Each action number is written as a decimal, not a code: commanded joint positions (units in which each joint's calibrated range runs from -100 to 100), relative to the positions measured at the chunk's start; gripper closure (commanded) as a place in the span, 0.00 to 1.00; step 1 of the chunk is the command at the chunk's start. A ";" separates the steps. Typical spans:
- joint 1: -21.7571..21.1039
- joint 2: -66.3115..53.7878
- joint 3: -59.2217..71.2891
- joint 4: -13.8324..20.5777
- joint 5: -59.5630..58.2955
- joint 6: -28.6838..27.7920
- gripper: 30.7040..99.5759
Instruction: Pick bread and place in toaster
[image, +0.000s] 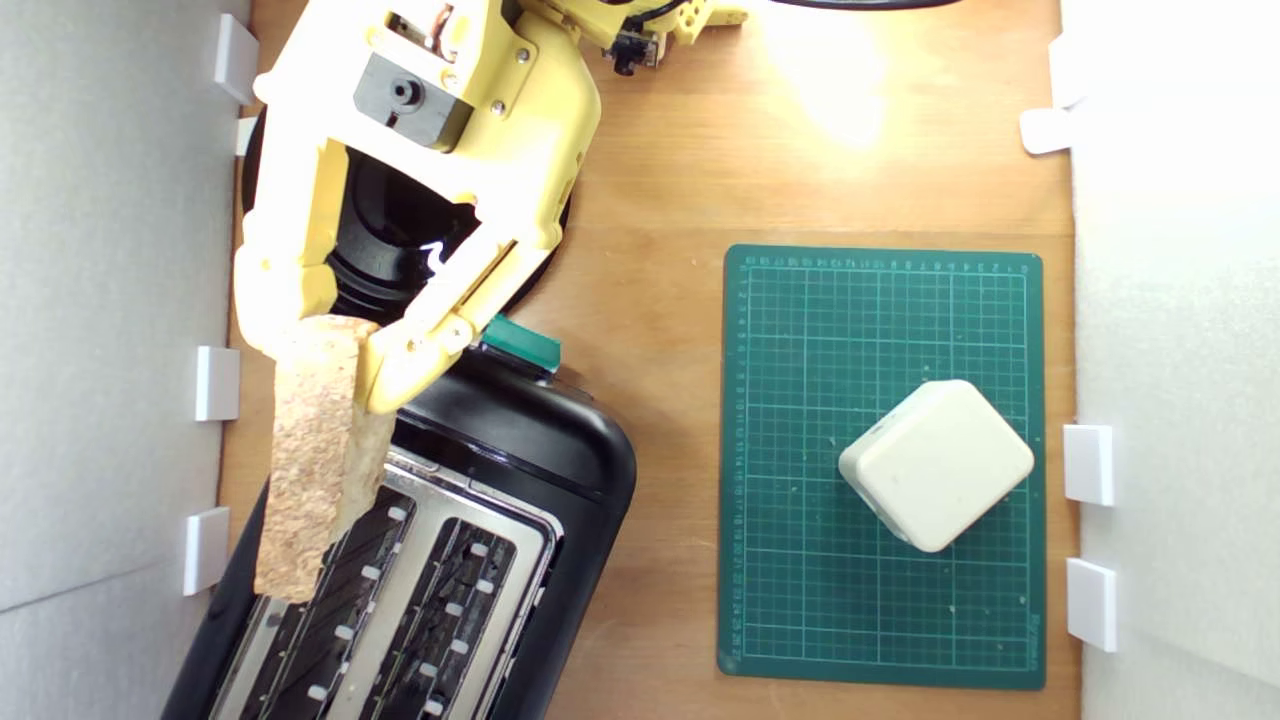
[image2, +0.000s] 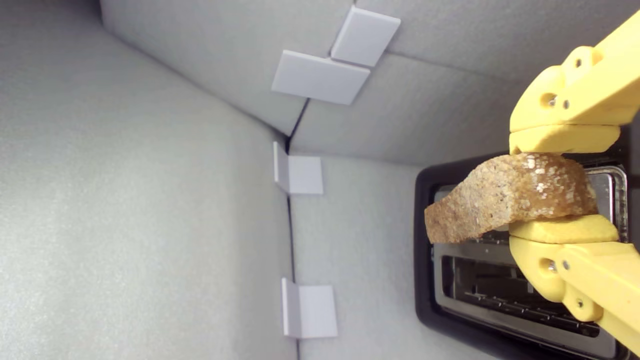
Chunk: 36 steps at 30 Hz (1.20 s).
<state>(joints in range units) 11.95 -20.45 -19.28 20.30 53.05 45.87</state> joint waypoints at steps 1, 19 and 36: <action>0.54 1.07 -3.01 0.64 -2.97 -0.49 0.55; 0.54 4.90 -3.10 0.64 -3.05 -0.59 0.55; 1.67 5.89 -3.19 0.10 -3.05 -0.49 0.55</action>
<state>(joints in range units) 12.13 -14.07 -19.19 20.30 52.54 45.46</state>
